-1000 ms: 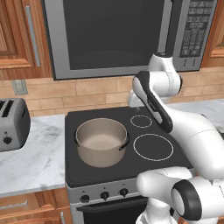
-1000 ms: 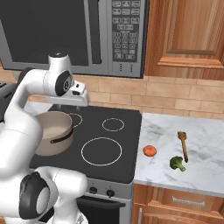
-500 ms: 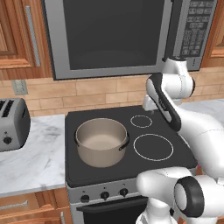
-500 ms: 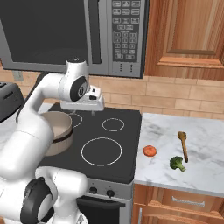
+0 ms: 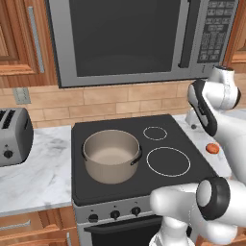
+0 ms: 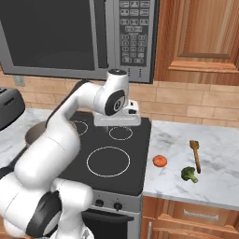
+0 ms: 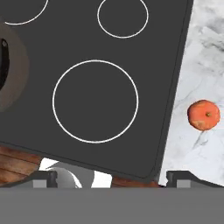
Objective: Put the broccoli and squash in the pot. Retrieve the spatula and lightly stir the vegetables in the pot.
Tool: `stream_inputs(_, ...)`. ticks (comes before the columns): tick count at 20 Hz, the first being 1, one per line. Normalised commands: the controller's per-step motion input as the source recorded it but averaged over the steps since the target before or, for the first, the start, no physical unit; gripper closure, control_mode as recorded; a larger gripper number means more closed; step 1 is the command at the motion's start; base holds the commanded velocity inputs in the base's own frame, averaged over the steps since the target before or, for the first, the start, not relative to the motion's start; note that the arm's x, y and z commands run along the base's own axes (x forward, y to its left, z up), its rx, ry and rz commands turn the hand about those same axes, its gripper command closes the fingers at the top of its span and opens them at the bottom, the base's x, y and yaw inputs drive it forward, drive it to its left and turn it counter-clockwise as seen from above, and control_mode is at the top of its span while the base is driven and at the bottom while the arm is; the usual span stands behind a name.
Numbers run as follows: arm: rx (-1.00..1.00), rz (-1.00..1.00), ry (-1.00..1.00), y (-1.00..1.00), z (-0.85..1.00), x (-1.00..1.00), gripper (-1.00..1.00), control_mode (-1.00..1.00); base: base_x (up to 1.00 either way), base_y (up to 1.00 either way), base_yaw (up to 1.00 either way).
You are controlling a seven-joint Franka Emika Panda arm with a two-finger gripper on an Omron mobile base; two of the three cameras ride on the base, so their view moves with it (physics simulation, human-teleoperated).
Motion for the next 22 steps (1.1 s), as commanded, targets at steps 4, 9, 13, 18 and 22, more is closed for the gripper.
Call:
stream_inputs(4,0.00,0.00,0.27,-1.00,-0.57,0.13,-1.00,-1.00,0.00,0.00,0.00)
stream_inputs(9,0.00,0.00,0.31,-0.98,-0.41,0.51,-1.00,-1.00,0.00,0.00,0.00)
stream_inputs(13,0.02,0.00,0.09,-0.45,-0.24,0.31,-1.00,-1.00,0.00,0.00,0.00)
stream_inputs(18,0.00,-0.01,0.09,-0.07,-0.07,0.15,-1.00,-1.00,0.00,0.00,0.00)
stream_inputs(22,0.01,-0.13,0.02,-0.10,-0.03,0.05,-1.00,-1.00,0.00,0.00,0.00)
